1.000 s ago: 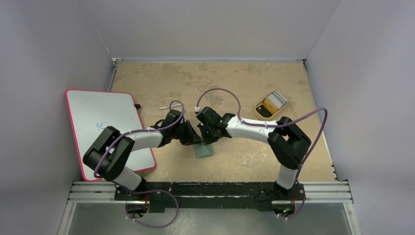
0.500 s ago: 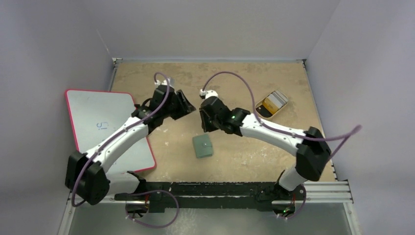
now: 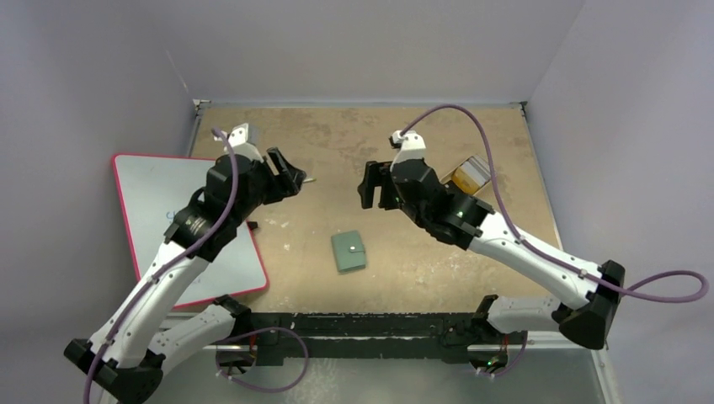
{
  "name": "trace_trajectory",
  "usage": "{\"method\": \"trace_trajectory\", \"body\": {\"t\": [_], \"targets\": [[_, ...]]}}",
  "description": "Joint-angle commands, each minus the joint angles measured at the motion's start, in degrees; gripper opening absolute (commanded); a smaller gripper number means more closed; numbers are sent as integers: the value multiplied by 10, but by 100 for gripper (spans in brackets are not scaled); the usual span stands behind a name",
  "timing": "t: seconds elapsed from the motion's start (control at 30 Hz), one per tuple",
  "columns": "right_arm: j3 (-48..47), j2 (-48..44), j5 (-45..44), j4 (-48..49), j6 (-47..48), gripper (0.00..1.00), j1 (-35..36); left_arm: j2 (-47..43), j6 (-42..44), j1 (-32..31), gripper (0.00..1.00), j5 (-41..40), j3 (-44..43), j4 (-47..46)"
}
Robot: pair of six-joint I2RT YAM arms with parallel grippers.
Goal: Put the credit cards into the card holder
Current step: Reset both arms
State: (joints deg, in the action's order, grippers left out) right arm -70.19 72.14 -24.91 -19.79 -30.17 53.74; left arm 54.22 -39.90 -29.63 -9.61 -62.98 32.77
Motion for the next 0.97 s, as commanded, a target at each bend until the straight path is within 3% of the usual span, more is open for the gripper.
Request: {"method": "trace_trajectory", "body": {"t": [0.0, 0.07, 0.37, 0.93], "targets": [[53, -62, -49, 36, -44, 95, 2, -53, 12, 2, 64, 4, 38, -7], [77, -77, -60, 45, -64, 99, 1, -70, 5, 2, 64, 1, 58, -9], [104, -95, -94, 54, -101, 99, 2, -107, 16, 2, 66, -20, 89, 8], [80, -85, -71, 65, -72, 99, 2, -142, 17, 2, 71, -36, 98, -4]]}}
